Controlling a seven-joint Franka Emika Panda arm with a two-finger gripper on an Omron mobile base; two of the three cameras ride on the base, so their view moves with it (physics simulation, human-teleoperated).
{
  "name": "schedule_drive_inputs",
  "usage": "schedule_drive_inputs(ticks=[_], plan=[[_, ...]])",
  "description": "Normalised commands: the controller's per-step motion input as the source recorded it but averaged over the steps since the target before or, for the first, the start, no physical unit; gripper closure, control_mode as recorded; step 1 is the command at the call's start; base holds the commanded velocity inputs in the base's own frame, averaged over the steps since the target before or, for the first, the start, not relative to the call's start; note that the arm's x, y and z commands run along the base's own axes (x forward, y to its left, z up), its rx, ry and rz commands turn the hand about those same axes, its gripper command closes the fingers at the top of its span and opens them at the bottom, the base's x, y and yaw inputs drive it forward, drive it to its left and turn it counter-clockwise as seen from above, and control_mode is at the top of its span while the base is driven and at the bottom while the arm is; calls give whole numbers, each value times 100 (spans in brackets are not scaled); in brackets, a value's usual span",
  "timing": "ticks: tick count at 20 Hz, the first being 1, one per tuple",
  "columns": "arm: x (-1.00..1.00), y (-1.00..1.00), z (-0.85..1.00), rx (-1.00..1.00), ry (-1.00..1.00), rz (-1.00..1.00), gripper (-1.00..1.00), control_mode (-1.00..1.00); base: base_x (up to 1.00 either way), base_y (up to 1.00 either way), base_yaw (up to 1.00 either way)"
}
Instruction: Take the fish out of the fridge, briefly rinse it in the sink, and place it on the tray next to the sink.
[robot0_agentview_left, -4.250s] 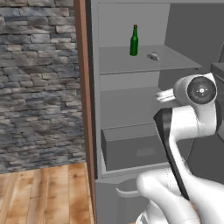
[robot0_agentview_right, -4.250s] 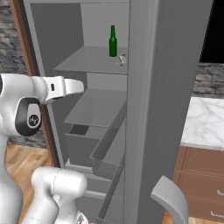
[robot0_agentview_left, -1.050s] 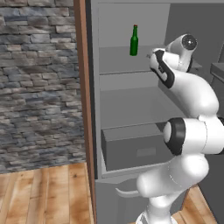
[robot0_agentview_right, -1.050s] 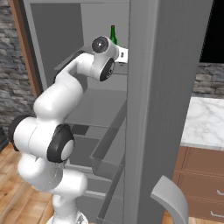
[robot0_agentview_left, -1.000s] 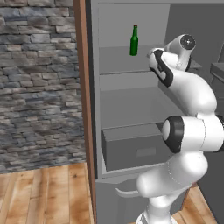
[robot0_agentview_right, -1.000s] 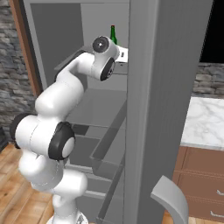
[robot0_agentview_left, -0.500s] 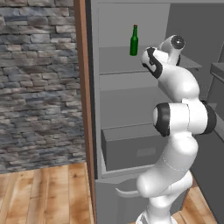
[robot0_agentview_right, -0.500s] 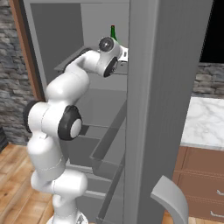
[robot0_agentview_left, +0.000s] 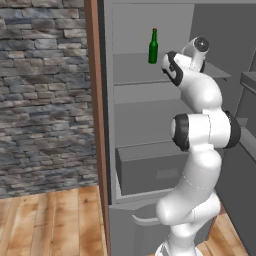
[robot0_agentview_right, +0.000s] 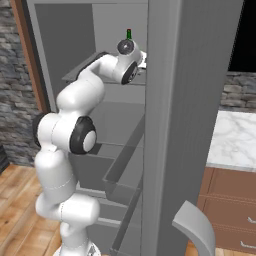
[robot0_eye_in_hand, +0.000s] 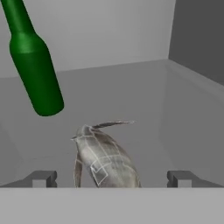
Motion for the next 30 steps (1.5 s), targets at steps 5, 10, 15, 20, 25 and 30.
schedule_drive_inputs(ticks=[5, 10, 15, 20, 25, 30], plan=[[8, 0, -29, -4, 2, 0, -100, -100, 0, 0, 0], [14, 0, -29, -2, 0, 0, -100, -100, 0, 0, 0], [18, -5, -19, 0, 0, 0, -100, -100, 0, 0, 0], [22, -5, -17, 0, 0, 0, -100, -100, 0, 0, 0], [14, -3, -23, 0, 0, 0, 100, -100, 0, 0, 0], [1, 0, -9, -2, -1, 0, 100, -100, 0, 0, 0]])
